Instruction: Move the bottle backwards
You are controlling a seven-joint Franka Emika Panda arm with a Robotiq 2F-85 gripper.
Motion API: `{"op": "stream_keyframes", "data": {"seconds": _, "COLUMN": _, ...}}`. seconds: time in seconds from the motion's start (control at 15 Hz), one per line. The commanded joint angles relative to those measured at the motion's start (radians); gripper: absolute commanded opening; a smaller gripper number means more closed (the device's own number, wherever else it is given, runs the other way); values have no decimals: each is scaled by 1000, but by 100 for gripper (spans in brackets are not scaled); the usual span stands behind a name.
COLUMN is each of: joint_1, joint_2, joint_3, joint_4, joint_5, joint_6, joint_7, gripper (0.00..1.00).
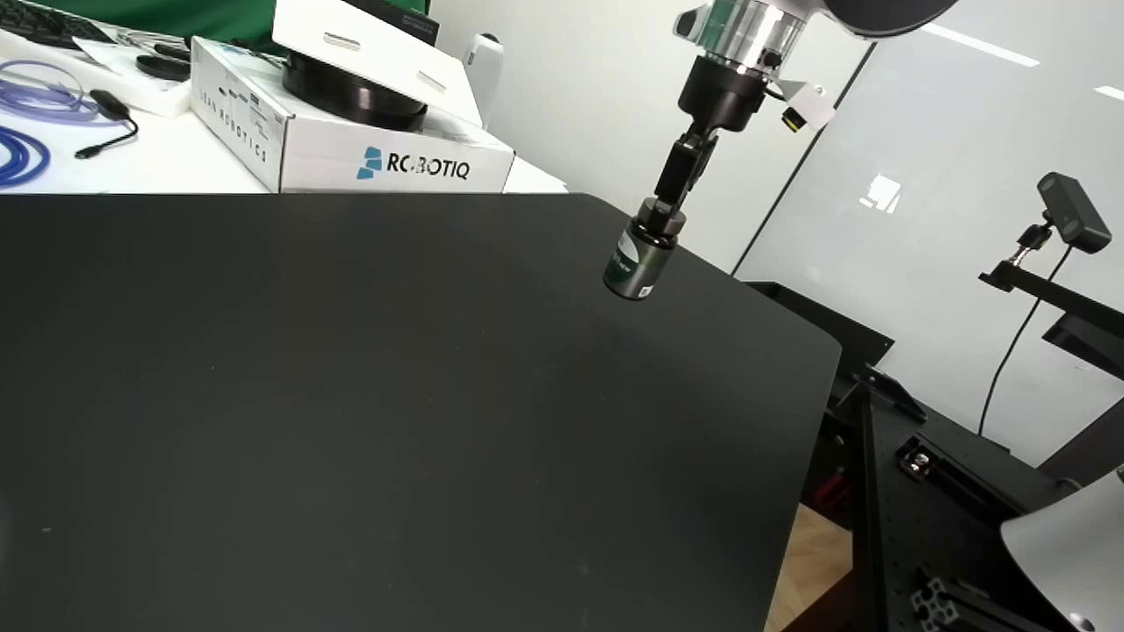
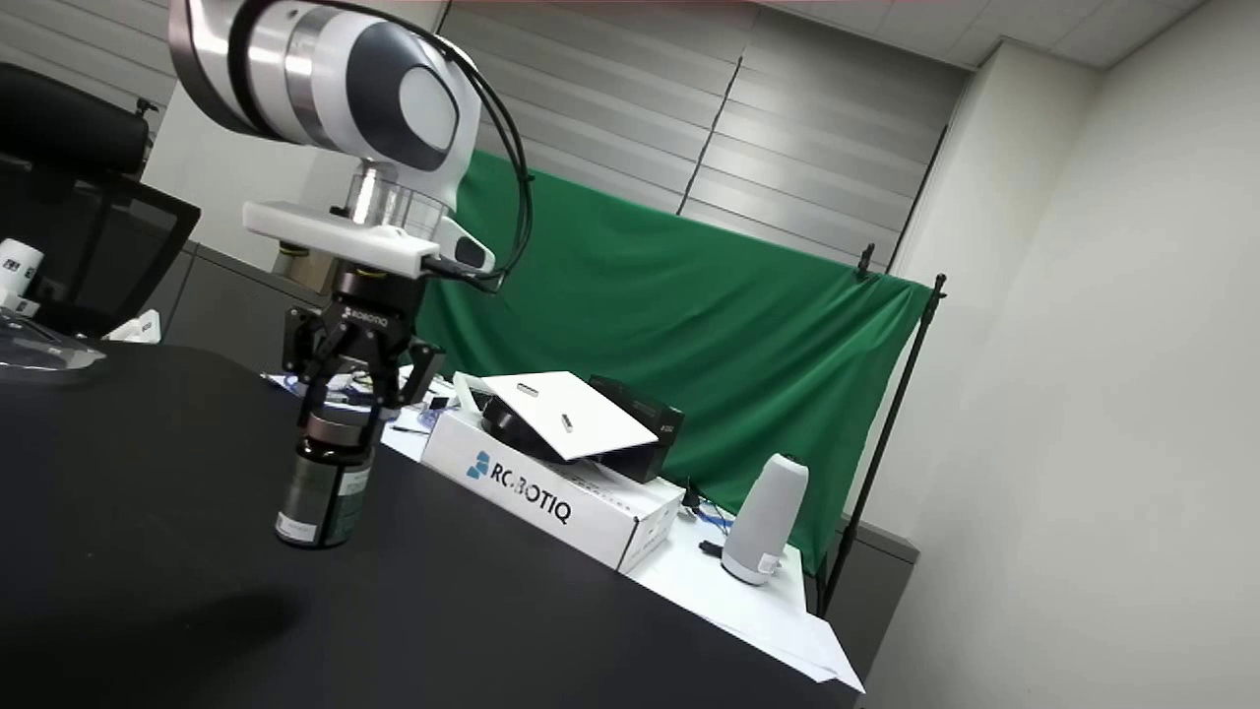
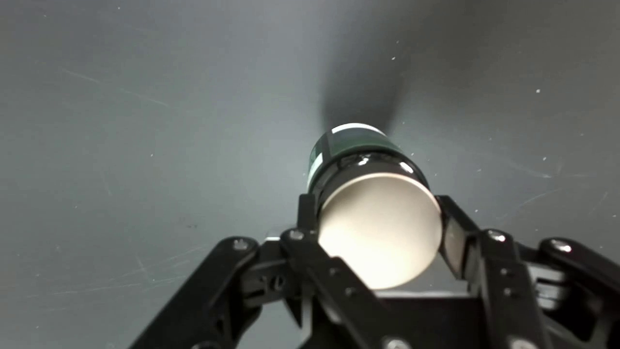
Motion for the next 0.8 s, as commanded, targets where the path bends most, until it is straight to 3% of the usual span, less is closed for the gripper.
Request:
{"op": "stream_keyframes", "data": {"seconds": 0.0, "joint_1": -2, "joint_2": 131, "joint_3": -11, "joint_4": 164, "joint_5": -23, "joint_6": -28, "joint_7": 53, "gripper": 36}}
{"op": "stream_keyframes", "data": {"seconds": 0.2, "joint_1": -2, "joint_2": 232, "joint_3": -10, "joint_4": 300, "joint_5": 8, "joint_6": -111, "joint_7": 47, "gripper": 36}}
{"op": "stream_keyframes", "data": {"seconds": 0.27, "joint_1": -7, "joint_2": 154, "joint_3": -6, "joint_4": 187, "joint_5": 0, "joint_6": -35, "joint_7": 19, "gripper": 61}}
{"op": "stream_keyframes", "data": {"seconds": 0.47, "joint_1": -7, "joint_2": 224, "joint_3": -7, "joint_4": 269, "joint_5": 1, "joint_6": -81, "joint_7": 20, "gripper": 61}}
{"op": "stream_keyframes", "data": {"seconds": 0.73, "joint_1": -7, "joint_2": 232, "joint_3": -7, "joint_4": 280, "joint_5": 1, "joint_6": -84, "joint_7": 20, "gripper": 61}}
